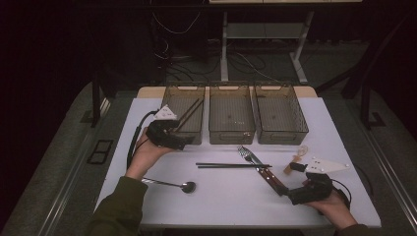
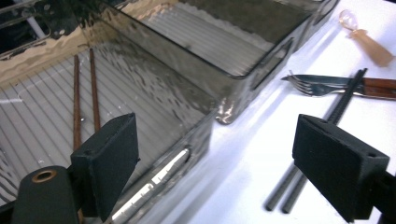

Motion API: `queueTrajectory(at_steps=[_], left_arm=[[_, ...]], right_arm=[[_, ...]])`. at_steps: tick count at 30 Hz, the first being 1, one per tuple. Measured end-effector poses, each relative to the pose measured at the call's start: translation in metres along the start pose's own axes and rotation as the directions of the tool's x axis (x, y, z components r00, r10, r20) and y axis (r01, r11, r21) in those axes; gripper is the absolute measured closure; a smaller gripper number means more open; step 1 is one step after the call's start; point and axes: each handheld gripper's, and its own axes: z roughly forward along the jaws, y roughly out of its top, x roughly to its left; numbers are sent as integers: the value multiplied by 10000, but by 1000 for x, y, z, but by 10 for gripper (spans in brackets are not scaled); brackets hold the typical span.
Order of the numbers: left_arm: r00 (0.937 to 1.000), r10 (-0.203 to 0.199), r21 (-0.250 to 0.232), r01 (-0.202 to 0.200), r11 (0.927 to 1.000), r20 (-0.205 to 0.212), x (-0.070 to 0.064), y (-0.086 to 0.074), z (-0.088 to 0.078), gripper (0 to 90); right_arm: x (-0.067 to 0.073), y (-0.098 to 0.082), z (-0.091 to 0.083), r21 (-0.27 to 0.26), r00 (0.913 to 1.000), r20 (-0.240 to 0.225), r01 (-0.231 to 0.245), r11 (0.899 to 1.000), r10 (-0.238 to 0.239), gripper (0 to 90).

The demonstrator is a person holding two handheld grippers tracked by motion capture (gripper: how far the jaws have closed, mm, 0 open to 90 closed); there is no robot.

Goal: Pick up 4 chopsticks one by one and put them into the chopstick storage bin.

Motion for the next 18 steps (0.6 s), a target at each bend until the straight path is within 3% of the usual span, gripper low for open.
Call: queueTrajectory(at_steps=[8,18], left_arm=[[9995,247,-309,-241,9992,196,-26,-16,-4,101],[9986,295,-537,-271,9982,444,-46,-41,-10,41]], right_arm=[[0,0,-1,9,10000,17,-55,10000,55,12],[0,-1,-3,-33,10000,3,-35,10000,35,12]])
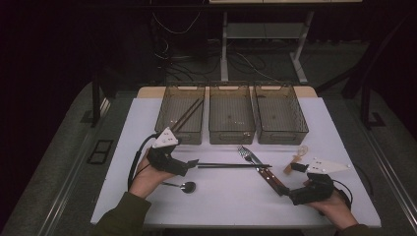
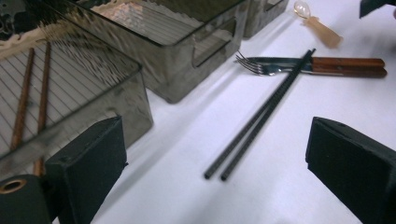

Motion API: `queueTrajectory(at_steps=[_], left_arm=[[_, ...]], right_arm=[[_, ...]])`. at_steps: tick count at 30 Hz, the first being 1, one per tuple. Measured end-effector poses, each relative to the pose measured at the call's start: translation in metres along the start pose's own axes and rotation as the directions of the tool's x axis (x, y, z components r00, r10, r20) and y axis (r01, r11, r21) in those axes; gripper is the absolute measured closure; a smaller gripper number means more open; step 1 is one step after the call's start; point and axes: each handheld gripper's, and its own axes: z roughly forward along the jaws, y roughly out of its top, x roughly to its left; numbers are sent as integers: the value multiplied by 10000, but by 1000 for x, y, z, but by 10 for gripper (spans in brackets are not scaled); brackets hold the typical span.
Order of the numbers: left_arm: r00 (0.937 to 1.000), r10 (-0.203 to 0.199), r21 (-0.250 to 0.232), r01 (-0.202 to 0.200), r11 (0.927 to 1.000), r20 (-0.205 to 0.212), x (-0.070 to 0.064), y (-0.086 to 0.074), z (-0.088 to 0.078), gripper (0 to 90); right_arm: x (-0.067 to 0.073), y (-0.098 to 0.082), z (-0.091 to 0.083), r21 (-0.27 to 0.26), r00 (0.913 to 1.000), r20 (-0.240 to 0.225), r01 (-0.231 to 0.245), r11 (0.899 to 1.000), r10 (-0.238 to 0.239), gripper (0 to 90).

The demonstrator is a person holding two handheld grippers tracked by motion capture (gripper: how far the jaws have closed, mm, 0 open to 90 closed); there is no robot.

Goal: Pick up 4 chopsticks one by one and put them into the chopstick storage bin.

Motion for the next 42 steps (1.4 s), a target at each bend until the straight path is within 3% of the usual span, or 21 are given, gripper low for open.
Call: queueTrajectory(at_steps=[5,9,16,26,37,42], left_arm=[[9998,-41,-12,42,10000,195,-5,-13,2,35],[9996,-9,294,0,9996,295,-6,-21,9,42],[9995,67,547,-84,9985,304,-7,-25,18,156],[9989,-225,484,205,9986,412,6,-28,29,451],[9982,-403,1170,348,9925,447,18,-26,49,804],[9990,-376,1428,336,9892,257,20,-25,57,858]], right_arm=[[1,0,0,3,10000,-4,21,10000,-21,12],[2,0,0,20,10000,27,35,10000,-35,11],[1,0,0,51,10000,40,82,10000,-82,12],[1,0,1,86,9999,52,100,9999,-101,12],[1,0,2,133,9999,15,115,9998,-115,12],[1,0,2,138,9999,26,120,9998,-120,12]])
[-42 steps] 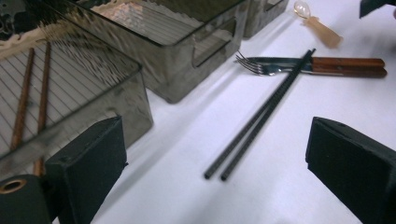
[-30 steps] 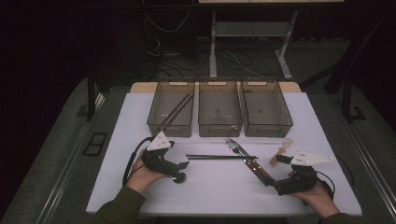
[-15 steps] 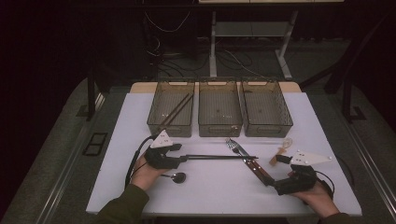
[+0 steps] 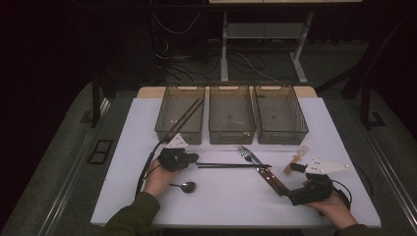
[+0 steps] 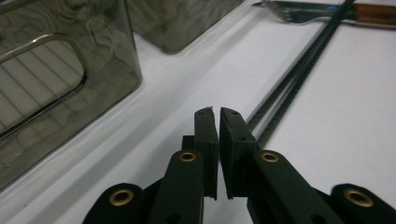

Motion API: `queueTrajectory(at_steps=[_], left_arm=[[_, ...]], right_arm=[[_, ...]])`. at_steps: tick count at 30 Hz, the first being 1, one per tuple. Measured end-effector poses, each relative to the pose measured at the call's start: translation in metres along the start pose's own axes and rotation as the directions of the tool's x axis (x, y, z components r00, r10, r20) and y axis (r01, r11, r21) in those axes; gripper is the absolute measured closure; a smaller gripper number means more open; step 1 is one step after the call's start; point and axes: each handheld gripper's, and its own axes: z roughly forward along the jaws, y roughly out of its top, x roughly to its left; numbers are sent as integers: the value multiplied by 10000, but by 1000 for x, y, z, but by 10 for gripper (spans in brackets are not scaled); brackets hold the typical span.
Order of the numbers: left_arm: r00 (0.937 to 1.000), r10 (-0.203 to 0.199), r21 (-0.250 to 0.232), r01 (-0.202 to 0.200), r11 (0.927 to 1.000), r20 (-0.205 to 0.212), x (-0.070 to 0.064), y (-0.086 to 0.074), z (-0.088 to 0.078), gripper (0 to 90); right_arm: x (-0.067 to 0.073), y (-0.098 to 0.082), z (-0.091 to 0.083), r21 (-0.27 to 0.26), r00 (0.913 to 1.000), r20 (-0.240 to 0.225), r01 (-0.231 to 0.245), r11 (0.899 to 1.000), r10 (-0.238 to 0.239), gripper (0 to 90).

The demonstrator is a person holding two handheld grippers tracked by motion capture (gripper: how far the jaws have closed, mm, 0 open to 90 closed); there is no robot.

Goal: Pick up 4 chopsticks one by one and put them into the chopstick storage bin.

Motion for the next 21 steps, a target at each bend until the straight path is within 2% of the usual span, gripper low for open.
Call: queueTrajectory(at_steps=[5,9,19,21], left_arm=[[10000,-27,218,27,9998,27,2,1,5,888],[9998,102,402,-110,9991,192,1,1,7,889],[9990,69,544,-93,9985,446,-2,1,8,890],[9985,173,577,-204,9981,524,-3,1,8,890]], right_arm=[[0,0,0,-14,10000,-1,-2,10000,2,12],[0,0,0,-17,10000,1,-20,10000,20,11],[0,0,-1,-43,10000,16,-3,10000,3,12],[0,0,-1,-46,10000,12,0,10000,0,11]])
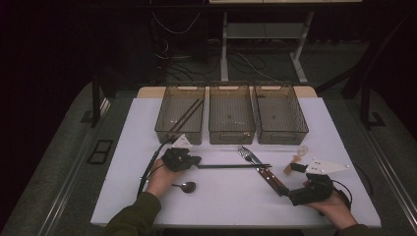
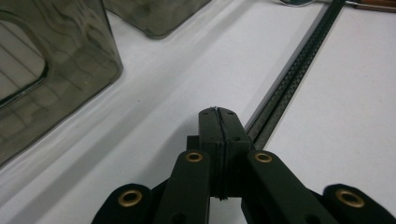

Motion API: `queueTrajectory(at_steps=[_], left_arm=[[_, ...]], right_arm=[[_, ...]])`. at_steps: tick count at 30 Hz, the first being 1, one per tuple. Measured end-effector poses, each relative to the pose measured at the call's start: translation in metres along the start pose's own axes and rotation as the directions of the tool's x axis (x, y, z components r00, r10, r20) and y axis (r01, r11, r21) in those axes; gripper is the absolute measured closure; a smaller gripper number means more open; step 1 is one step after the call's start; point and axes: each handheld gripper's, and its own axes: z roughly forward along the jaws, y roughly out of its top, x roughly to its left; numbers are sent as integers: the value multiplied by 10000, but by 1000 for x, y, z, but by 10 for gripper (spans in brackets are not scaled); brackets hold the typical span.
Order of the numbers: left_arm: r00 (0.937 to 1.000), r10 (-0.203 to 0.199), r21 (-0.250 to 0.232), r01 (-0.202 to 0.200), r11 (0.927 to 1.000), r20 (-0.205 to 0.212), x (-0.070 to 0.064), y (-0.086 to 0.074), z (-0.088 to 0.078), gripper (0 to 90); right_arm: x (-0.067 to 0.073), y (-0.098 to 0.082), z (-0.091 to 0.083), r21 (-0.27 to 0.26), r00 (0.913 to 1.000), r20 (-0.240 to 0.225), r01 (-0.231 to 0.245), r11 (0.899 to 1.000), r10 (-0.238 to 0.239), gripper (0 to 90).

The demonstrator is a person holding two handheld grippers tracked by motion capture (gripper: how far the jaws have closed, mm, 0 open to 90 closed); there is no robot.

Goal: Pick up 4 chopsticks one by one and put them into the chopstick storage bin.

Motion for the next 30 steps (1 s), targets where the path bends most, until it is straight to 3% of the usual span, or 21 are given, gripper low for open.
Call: queueTrajectory(at_steps=[14,30], left_arm=[[9987,-89,329,73,9994,494,-7,-1,-3,890],[9897,93,702,-195,9973,1431,-22,-4,-7,890]], right_arm=[[1,0,-1,-20,10000,-25,19,10000,-19,11],[0,0,-1,-19,10000,-31,25,10000,-25,11]])
